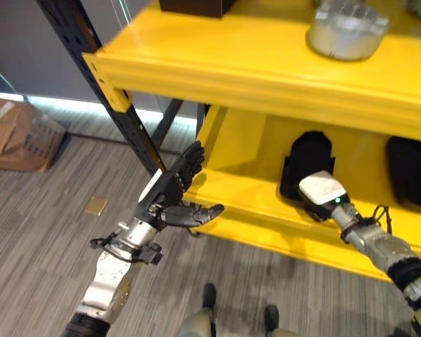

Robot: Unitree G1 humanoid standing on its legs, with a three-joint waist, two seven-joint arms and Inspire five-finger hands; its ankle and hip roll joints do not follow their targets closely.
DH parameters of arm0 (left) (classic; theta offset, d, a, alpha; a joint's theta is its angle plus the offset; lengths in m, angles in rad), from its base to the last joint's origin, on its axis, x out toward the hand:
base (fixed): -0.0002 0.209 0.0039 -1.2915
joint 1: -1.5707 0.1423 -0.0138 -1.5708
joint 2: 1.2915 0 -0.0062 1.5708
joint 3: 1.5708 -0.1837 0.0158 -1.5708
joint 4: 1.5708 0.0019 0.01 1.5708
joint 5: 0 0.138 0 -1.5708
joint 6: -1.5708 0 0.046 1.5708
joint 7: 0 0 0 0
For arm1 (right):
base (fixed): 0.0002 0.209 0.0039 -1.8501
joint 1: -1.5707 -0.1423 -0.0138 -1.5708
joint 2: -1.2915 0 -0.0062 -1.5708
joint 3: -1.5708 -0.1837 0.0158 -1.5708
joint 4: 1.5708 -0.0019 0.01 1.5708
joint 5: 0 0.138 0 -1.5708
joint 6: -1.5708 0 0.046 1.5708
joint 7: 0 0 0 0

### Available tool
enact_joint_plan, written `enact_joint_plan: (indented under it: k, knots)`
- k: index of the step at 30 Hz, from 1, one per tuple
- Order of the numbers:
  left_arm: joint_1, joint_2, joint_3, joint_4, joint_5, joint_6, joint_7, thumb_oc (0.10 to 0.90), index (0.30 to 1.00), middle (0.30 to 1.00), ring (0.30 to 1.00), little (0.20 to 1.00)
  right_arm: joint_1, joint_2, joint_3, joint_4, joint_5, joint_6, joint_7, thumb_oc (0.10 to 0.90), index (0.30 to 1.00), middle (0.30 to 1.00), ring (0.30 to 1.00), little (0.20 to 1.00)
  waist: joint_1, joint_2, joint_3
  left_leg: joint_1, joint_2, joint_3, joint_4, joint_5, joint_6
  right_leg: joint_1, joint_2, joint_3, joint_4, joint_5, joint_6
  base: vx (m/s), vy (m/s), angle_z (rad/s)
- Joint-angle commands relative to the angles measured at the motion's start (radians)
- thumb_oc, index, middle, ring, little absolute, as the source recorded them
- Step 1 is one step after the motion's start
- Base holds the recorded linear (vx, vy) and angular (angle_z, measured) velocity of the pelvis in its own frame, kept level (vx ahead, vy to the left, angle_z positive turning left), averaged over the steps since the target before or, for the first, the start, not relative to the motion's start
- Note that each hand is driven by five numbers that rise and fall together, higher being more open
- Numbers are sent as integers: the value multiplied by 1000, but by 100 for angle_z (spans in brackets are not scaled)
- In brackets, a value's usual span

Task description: Move parts from the plastic box to the shelf.

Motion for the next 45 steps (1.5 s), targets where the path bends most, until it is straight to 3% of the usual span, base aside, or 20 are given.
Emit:
enact_joint_plan:
  k: [1, 12, 22, 39, 44, 45]
  knots:
    - [-133, 11, 38, -70, -3, -126, 19, 900, 1000, 1000, 1000, 1000, -131, -55, 37, 8, 86, 30, -43, 400, 300, 300, 300, 300, 27, -45, 19, 54, -30, 67, 68, -193, 6, -85, 29, -25, 121, -67, -49, -28, -70, -3]
    - [-115, 29, 54, -92, -20, -111, 1, 900, 1000, 1000, 1000, 1000, -133, -100, 31, 60, 99, 71, -63, 400, 300, 300, 300, 300, 28, -33, 46, 34, -22, 51, 82, -176, -5, -99, 43, -32, 145, -79, -62, 9, -62, -1]
    - [-66, 38, 70, -121, -37, -70, -31, 900, 1000, 1000, 1000, 1000, -40, -125, -39, 33, 34, 79, -56, 400, 300, 300, 300, 300, 18, -43, 31, 65, -4, 58, 85, -172, -15, -69, 40, -38, 148, -81, -57, 60, -40, 3]
    - [-42, 73, 95, -135, -64, -49, -53, 900, 1000, 1000, 1000, 1000, -51, -198, -82, 24, 11, 84, -47, 400, 300, 300, 300, 300, 11, -38, 38, 68, 11, 62, 100, -168, -27, -67, 43, -38, 168, -92, -55, 4, -15, 1]
    - [-40, 78, 93, -138, -70, -50, -54, 900, 1000, 1000, 1000, 1000, -64, -212, -85, 38, 6, 122, -27, 400, 300, 300, 300, 300, 8, -34, 43, 68, 14, 65, 103, -166, -30, -69, 44, -37, 173, -94, -55, 0, 0, 0]
    - [-38, 78, 94, -138, -70, -51, -54, 900, 1000, 1000, 1000, 1000, -62, -213, -87, 39, 5, 131, -23, 475, 404, 404, 404, 404, 8, -34, 44, 68, 13, 65, 103, -166, -30, -69, 44, -37, 173, -94, -54, 0, 0, 0]
